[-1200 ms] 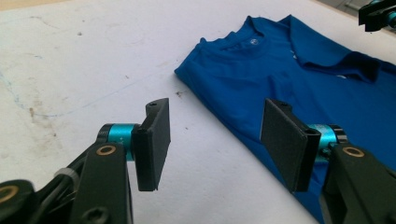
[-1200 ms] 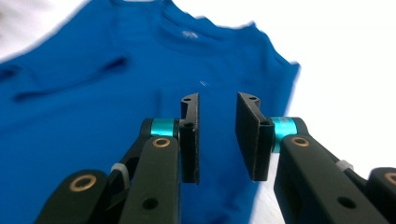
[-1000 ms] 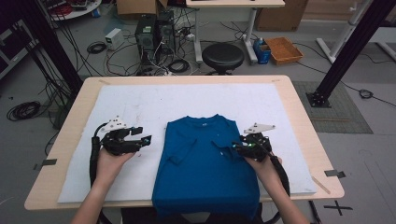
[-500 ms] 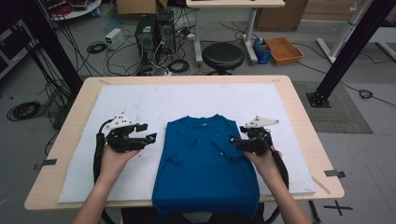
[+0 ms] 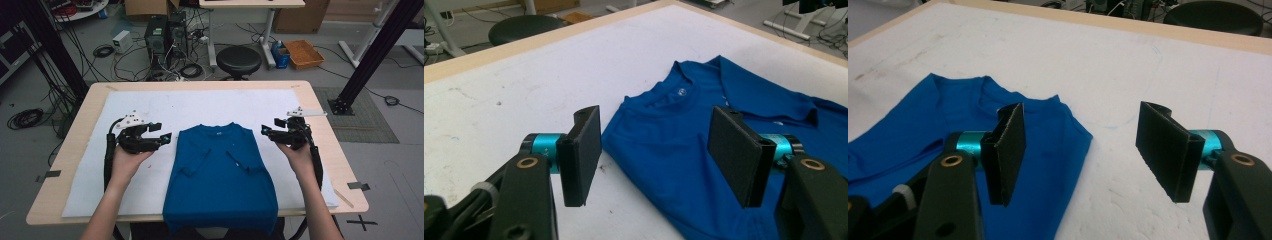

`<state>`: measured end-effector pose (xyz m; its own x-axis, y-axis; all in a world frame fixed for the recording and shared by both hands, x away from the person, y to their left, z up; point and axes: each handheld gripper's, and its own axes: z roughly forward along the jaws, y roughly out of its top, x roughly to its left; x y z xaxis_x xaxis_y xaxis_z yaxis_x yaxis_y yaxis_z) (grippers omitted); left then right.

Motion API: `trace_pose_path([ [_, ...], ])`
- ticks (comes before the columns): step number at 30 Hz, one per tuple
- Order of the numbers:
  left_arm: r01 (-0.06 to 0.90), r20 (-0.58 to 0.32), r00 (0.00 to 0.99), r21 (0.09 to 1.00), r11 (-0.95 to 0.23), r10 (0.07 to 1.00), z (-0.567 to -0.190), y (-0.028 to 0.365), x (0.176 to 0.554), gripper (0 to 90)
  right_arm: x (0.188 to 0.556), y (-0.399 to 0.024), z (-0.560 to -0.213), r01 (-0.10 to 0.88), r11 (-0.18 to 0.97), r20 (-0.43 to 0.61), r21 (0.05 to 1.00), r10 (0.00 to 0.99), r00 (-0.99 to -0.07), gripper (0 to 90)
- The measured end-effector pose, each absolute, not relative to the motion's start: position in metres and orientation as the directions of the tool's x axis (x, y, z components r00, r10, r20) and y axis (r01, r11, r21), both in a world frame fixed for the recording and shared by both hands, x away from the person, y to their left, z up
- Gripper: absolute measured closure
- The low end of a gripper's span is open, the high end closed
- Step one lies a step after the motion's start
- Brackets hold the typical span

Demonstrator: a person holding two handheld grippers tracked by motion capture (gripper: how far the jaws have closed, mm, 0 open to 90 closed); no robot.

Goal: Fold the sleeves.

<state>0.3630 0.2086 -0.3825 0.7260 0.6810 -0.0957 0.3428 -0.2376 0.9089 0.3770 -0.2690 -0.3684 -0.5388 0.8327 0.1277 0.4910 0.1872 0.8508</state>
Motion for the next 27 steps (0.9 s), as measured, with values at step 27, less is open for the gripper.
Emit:
trace_pose_path([
  [27,0.32,-0.075,0.728,0.916,-0.241,0.681,-0.385,0.21,0.354,37.2,0.383,-0.269,-0.375,0.51,0.19,0.143,0.839,0.827,-0.543,31.5],
])
